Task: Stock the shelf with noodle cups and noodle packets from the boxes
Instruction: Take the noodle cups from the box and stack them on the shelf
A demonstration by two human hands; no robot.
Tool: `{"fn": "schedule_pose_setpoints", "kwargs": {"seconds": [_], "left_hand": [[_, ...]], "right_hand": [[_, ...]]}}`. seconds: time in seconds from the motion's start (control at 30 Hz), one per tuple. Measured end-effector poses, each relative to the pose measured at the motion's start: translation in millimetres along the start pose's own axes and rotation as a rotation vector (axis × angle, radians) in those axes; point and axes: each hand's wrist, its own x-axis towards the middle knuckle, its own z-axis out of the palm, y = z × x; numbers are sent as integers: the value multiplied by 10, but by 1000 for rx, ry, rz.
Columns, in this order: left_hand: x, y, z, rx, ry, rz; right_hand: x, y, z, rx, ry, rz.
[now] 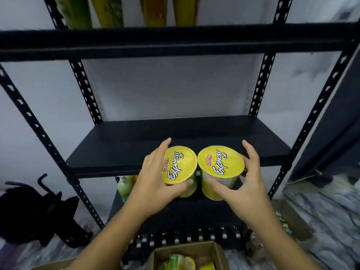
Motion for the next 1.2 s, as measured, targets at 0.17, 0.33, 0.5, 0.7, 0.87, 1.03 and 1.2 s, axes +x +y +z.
{"fn": "schedule_pose_setpoints", "kwargs": {"seconds": [0.17, 0.33, 0.5, 0.7, 0.87, 1.03, 1.2], "left_hand": [[354, 396, -400, -44, 109, 111], [703, 687, -748, -112, 174, 188], [1065, 975, -1043, -211, 219, 244], [1564, 1390, -1397, -259, 286, 299], [1994, 1734, -1621, -271, 298, 319], [2413, 1993, -1677, -276, 326, 292], [2784, 2122, -1573, -264, 331, 255]], "right_hand": [[268, -556, -117, 32, 60, -84], [583, -998, -224, 74, 63, -156], [948, -1396, -356, 114, 58, -232], [1458, -1952, -530, 140, 56, -289], [1893, -2349, -731, 89, 53, -318], [2318, -2555, -922, 54, 44, -324], [2749, -2510, -1133, 8, 45, -308]]}}
